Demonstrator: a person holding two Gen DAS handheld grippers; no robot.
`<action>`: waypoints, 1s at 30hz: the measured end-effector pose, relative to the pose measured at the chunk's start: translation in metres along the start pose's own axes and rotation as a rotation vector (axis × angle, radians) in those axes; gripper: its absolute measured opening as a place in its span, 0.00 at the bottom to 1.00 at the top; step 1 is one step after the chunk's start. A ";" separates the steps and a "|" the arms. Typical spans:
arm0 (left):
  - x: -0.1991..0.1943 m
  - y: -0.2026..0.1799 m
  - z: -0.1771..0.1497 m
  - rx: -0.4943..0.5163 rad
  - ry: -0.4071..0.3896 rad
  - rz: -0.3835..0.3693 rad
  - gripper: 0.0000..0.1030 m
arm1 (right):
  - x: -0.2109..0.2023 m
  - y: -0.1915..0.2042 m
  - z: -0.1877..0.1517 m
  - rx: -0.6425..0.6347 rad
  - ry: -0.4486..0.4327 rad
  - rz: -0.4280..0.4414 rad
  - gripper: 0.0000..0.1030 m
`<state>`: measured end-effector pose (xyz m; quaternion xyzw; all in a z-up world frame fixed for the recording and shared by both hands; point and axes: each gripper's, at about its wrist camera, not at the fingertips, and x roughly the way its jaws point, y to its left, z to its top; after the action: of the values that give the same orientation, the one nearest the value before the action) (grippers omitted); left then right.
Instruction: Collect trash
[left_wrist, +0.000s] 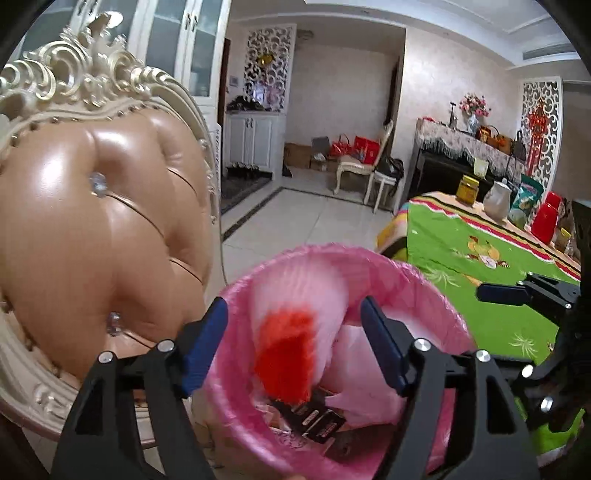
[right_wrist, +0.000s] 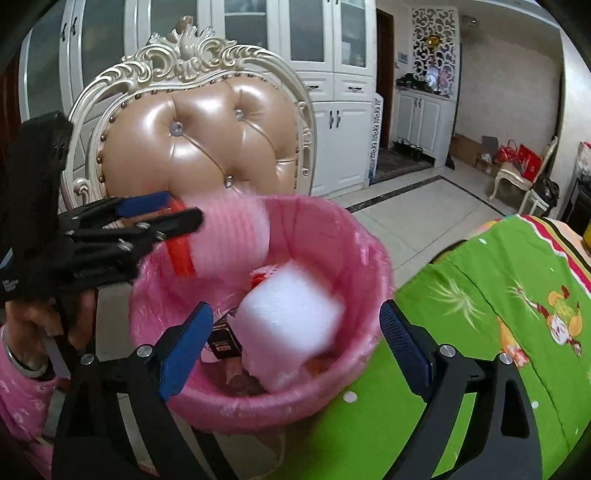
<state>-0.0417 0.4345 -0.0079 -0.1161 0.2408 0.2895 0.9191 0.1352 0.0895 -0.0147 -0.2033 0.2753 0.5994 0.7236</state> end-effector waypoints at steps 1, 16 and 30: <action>-0.004 0.000 0.000 0.009 -0.013 0.016 0.83 | -0.004 -0.002 -0.001 0.004 -0.007 -0.011 0.83; -0.097 -0.022 -0.005 0.077 -0.125 0.161 0.95 | -0.094 0.004 -0.029 0.248 -0.096 -0.118 0.84; -0.124 -0.051 -0.012 0.124 -0.074 0.039 0.95 | -0.137 0.047 -0.052 0.194 -0.167 -0.210 0.84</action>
<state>-0.1052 0.3305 0.0492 -0.0435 0.2266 0.2958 0.9270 0.0635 -0.0371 0.0347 -0.1098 0.2481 0.5061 0.8187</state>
